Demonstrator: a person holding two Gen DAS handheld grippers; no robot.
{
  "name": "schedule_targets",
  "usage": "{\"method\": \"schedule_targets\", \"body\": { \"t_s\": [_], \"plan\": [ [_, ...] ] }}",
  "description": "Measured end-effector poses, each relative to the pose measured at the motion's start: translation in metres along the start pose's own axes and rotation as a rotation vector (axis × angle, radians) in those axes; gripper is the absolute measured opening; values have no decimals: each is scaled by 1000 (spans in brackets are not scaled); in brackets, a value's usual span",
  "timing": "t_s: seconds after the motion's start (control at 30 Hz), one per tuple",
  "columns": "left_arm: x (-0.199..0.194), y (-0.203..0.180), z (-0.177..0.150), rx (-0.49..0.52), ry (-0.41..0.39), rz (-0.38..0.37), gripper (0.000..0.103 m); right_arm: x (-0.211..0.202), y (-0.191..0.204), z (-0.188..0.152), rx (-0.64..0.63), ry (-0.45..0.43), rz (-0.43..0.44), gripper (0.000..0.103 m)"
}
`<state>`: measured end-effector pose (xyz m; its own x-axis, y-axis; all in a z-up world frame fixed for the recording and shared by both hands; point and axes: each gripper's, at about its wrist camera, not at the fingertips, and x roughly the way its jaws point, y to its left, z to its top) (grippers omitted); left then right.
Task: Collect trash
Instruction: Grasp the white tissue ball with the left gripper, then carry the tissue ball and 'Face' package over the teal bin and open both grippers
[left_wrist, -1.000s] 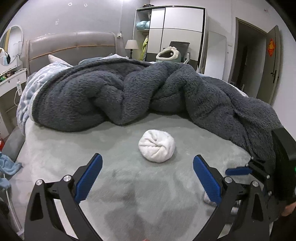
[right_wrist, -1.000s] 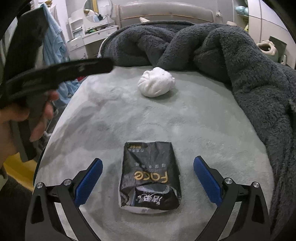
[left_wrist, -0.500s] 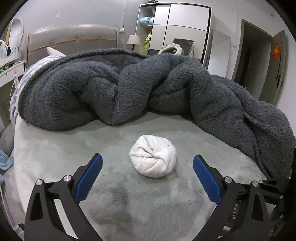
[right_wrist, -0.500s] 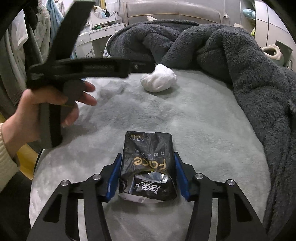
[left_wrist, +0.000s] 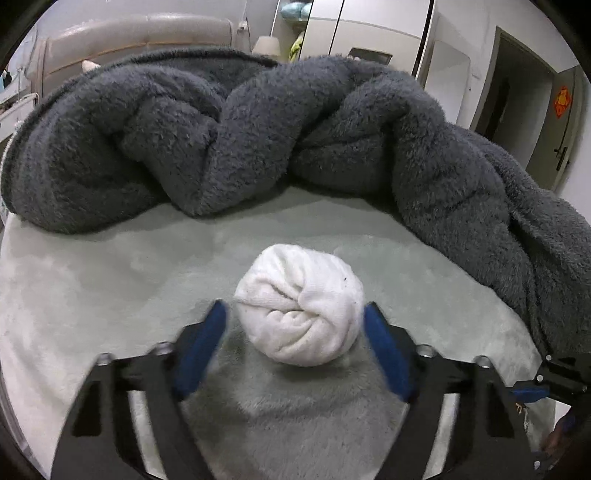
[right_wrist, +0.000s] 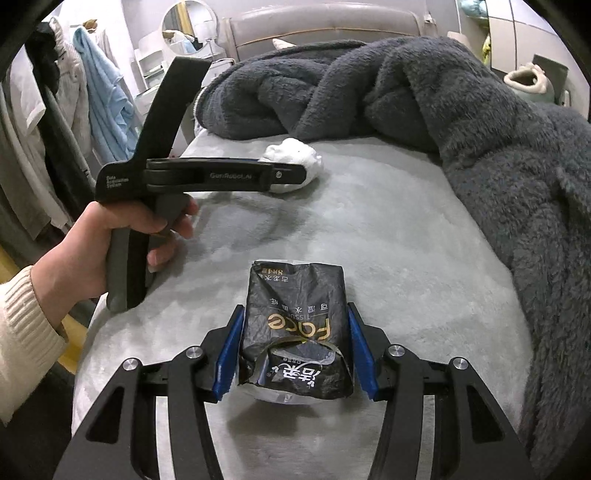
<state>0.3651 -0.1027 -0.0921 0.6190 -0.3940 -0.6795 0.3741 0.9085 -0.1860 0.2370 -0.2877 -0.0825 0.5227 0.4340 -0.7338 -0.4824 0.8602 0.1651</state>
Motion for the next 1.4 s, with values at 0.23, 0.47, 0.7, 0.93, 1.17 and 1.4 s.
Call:
{"method": "schedule_targets", "body": {
  "t_s": [0.23,0.47,0.7,0.93,1.17,1.4],
  "plan": [
    [-2,-8,-2,31,11,8,56,-9,-7,4,59,-3,17,54],
    [-39,-14,-17,12,-7,27,56,-24,-2,12,88,-7,40,53],
    [-88,-31,-37,-16,-52,35,56,-29,7,14,60,-7,41,53],
    [-141,-43,-63,-60,-85,81,56,-51,21,17,49,-35,66,53],
    [-189,-52,-90,-86,-109,161,56,-61,51,8,22,-37,78,53],
    [-229,-50,-113,-148,-139,220,56,-60,60,3,60,-30,76,53]
  ]
}}
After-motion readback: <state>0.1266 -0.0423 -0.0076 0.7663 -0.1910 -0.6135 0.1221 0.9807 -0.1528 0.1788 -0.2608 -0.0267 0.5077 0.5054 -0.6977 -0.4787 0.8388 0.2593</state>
